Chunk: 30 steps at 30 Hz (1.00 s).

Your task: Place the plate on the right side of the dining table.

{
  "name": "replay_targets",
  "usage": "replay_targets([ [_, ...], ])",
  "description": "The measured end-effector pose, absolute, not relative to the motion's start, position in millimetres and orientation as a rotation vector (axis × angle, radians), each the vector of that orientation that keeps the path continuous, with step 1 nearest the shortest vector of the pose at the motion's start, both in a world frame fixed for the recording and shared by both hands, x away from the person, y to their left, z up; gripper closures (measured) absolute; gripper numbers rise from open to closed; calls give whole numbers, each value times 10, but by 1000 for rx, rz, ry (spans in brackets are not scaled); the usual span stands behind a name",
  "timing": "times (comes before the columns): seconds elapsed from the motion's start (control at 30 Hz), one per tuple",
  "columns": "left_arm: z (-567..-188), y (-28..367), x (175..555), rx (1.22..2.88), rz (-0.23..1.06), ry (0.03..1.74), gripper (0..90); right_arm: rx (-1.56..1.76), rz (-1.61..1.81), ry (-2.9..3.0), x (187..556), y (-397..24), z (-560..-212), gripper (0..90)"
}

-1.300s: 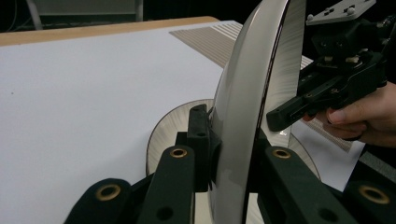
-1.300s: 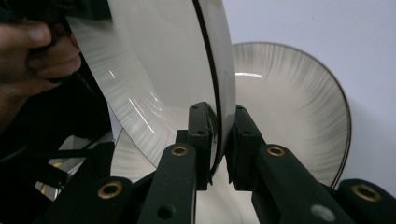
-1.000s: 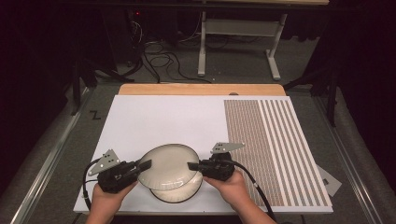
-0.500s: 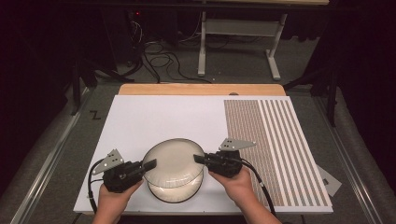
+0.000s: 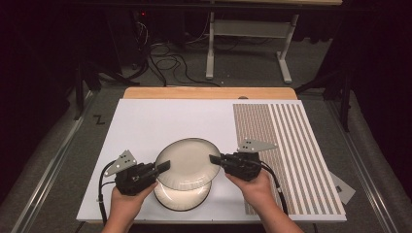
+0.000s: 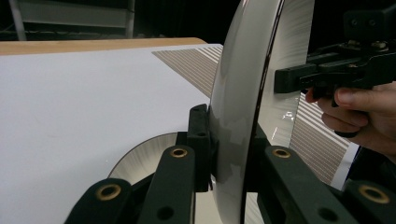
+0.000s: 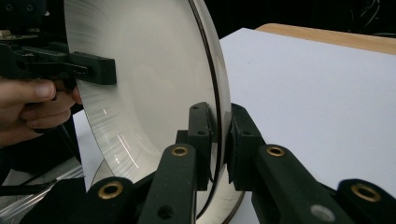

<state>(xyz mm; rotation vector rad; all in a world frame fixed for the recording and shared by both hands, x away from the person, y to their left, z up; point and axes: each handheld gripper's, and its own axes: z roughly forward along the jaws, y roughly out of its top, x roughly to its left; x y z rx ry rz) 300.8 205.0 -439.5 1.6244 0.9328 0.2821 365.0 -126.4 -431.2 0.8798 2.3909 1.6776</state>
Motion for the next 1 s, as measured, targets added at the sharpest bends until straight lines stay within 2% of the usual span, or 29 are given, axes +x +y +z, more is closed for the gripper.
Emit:
replay_targets([
  [1.0, -4273, 945, 3294, 1749, 223, 852, 808, 988, 1604, 2251, 3572, -2353, -4226, 819],
])
